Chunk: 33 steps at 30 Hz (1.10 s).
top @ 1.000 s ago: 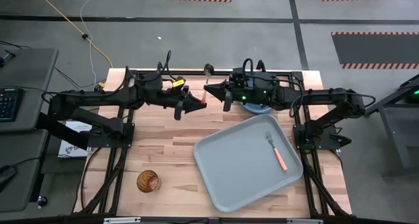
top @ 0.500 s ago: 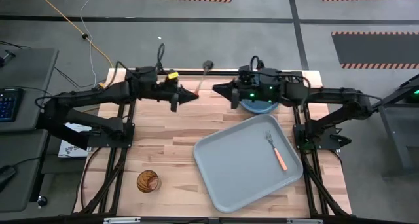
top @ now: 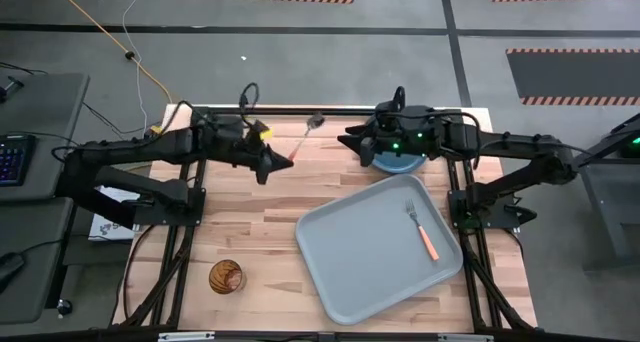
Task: Pick and place plate/cup/fork/spoon on tray
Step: Put the orange spoon to the left of the light brown fork on the gray tray
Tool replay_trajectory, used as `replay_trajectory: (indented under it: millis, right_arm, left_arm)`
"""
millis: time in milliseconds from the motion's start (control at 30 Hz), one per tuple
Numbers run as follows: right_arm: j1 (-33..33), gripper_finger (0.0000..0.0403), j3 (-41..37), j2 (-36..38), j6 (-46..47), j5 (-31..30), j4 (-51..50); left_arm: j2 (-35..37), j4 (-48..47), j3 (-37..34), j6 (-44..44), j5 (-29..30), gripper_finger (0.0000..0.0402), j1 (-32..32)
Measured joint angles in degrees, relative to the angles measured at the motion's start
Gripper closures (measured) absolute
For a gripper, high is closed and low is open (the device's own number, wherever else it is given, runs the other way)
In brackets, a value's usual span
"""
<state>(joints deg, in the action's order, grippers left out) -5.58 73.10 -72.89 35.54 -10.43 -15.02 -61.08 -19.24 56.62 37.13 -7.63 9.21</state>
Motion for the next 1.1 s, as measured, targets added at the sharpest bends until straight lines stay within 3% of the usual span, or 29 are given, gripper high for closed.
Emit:
replay_trajectory:
  millis: [200, 467, 667, 933, 1100]
  right_arm:
    - [0.0, 0.0178, 0.0, -1.3, 0.3, -3.4, 1.0]
    - [-0.1, 0.0178, 0.0, -4.4, -1.5, 0.0, 7.7]
    - [-0.9, 0.0178, 0.0, -3.0, -3.3, -0.4, 5.7]
    - [-2.3, 0.0178, 0.0, -0.9, -4.4, 3.3, 8.5]
    - [-2.3, 0.0178, 0.0, -1.8, -5.0, 2.4, 13.2]
  left_arm:
    - [-5.5, 5.5, 0.0, 4.0, 6.8, 0.0401, -7.5]
    - [-11.3, 19.3, 0.0, 9.0, 3.9, 0.0401, -9.9]
    - [-9.7, 18.7, -0.1, 9.9, 4.4, 0.0401, -8.9]
    - [-3.8, 11.0, -0.1, 9.2, 12.3, 0.0401, -5.7]
    - [-4.9, 12.1, -0.1, 9.5, 9.6, 0.0402, -5.0]
